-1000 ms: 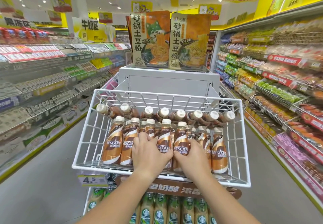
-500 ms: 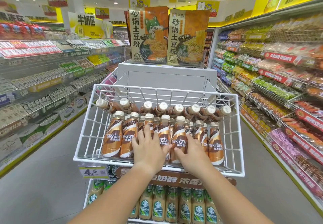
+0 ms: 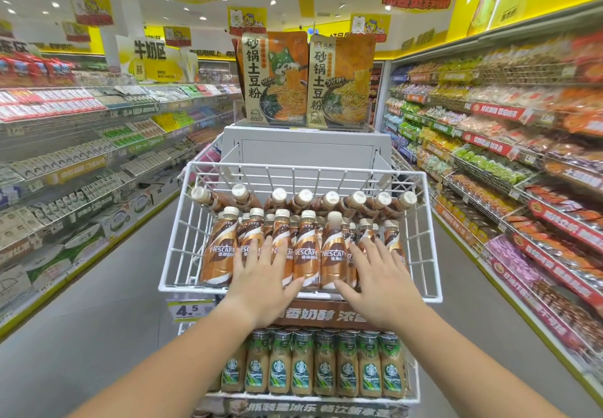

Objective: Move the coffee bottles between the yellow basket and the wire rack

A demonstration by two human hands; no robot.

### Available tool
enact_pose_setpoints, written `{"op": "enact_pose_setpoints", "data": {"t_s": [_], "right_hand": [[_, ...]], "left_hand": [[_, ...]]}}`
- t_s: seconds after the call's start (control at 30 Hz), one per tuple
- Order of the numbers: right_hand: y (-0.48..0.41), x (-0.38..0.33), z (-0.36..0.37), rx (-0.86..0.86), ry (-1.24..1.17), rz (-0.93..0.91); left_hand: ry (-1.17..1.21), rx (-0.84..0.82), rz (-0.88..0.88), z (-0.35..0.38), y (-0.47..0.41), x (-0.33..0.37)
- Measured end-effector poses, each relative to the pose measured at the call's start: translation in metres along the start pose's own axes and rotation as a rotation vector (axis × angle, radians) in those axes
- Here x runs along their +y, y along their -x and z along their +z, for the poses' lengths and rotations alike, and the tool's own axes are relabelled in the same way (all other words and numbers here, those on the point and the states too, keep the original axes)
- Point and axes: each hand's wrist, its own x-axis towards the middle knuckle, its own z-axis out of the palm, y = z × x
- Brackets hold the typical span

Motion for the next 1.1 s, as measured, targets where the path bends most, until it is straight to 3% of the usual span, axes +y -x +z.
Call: {"op": "enact_pose_setpoints", "data": {"t_s": [0.23, 0.63, 0.87, 1.1], "right_hand": [[0.047, -0.004, -0.012, 0.007, 0.058, 0.030], [0.148, 0.001, -0.030, 0.003, -0.043, -0.018], [0.230, 0.003, 0.011, -0.093, -0.068, -0.096], [0.284, -0.010, 0.088, -0.217, -0.085, -0.094]], "left_hand": [[-0.084, 0.051, 0.116, -0.001, 0.022, 0.003], [-0.108, 0.030, 0.049, -0.013, 0.144, 0.058], [-0.136, -0.051, -0.010, 0.028, 0.237, 0.093], [-0.130, -0.148, -0.042, 0.098, 0.295, 0.083]]}}
